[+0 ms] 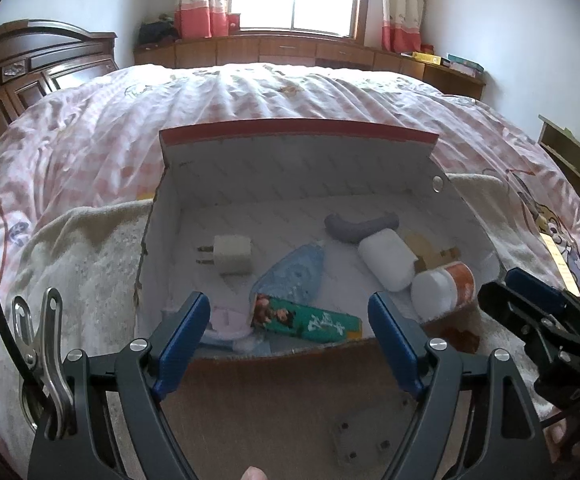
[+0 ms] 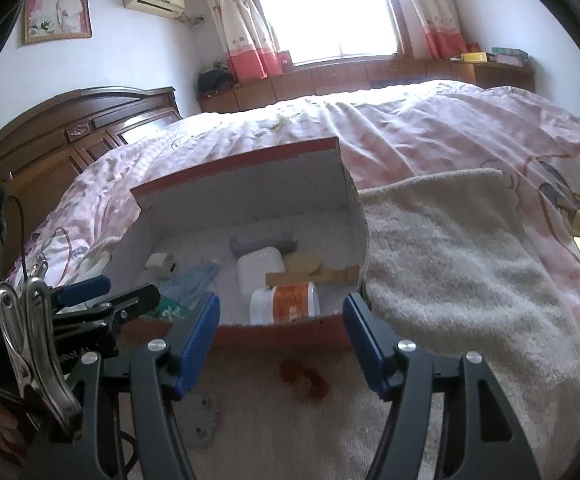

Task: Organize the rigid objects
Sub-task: 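Withdraw both tools toward the grey plate and red toy car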

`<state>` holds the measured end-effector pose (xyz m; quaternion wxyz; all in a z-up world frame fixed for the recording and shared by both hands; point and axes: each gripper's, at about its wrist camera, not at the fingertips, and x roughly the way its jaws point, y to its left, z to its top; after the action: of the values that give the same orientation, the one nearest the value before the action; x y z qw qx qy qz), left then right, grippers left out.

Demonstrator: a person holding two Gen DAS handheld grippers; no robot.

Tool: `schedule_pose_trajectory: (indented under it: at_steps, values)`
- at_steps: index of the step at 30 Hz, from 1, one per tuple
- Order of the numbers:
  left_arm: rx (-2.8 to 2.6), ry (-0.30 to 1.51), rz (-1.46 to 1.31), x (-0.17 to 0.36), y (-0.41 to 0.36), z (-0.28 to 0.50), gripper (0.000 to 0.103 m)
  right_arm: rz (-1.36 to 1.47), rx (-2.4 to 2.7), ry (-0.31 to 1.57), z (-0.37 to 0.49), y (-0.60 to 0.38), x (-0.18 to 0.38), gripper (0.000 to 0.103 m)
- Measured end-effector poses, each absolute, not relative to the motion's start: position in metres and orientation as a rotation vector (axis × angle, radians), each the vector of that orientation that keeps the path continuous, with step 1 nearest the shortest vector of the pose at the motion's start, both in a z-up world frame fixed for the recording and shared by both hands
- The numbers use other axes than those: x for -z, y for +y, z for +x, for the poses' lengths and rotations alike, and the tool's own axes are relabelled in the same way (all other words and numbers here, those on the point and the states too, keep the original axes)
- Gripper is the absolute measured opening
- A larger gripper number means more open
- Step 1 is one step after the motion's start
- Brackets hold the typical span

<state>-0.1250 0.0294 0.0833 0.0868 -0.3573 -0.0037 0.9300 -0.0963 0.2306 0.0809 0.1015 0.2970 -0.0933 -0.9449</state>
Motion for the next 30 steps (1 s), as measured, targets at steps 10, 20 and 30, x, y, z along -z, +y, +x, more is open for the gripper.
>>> schedule_pose_trajectory:
  at_steps: [10,20,30]
  values:
    - [-2.751,0.005,-1.087,-0.076,0.031,-0.103,0.083,0.931,2.780,-0.256,-0.077,0.231,-0.072,0.068]
    - [-2.716,0.008,-1.115,-0.068,0.033,-0.084,0.083,0.988,2.782,-0.253,-0.059,0.238,-0.059,0.068]
    - [-2.641,0.013,-1.195,-0.047,0.042,-0.069,0.083,1.067,2.794,-0.251,-0.049,0.249,-0.041,0.068]
